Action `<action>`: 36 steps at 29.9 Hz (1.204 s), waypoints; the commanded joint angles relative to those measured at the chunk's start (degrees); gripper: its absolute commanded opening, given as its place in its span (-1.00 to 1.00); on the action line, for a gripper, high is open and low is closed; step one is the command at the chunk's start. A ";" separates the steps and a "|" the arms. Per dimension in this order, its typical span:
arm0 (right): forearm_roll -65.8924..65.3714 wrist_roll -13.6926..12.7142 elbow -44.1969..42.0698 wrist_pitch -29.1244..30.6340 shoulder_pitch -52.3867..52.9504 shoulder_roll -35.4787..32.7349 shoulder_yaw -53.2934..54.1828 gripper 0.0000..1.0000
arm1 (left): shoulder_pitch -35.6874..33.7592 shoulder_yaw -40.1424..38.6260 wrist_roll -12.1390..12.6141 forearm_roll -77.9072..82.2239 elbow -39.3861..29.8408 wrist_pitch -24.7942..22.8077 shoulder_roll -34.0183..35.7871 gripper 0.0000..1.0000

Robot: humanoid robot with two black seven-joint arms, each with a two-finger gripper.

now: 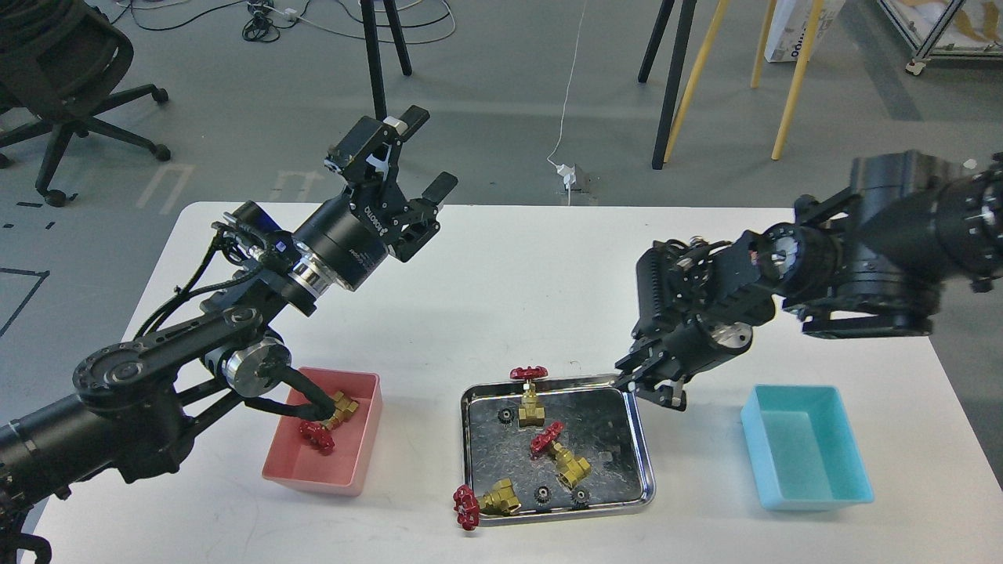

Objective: Place valve in pink box and gear in blue box
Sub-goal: 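Lift the gear and carry it over the light blue box, then open the right gripper to drop the gear into the blue box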

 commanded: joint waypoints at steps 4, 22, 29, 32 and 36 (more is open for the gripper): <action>-10.53 0.13 3.44 0.17 1.61 -16.72 -3.21 -0.74 | 0.14 0.00 0.00 0.01 -0.06 -0.04 -0.72 0.92; -8.02 0.13 3.18 0.78 -4.98 -21.40 -1.98 1.00 | 0.23 0.27 0.00 0.01 -0.06 -0.04 -2.74 0.92; 12.93 -1.98 0.82 0.69 -4.98 -22.45 8.79 1.00 | -0.47 -0.35 0.00 0.01 0.29 -0.13 -2.04 0.92; 39.89 -2.51 0.19 1.48 -7.70 -24.91 20.65 1.00 | -2.40 -1.75 0.00 -0.34 3.00 -1.96 -1.08 0.92; 78.13 -2.51 -2.08 10.86 -11.91 -26.05 39.54 1.00 | -6.18 -9.90 0.00 -1.22 12.04 -14.33 -1.42 0.92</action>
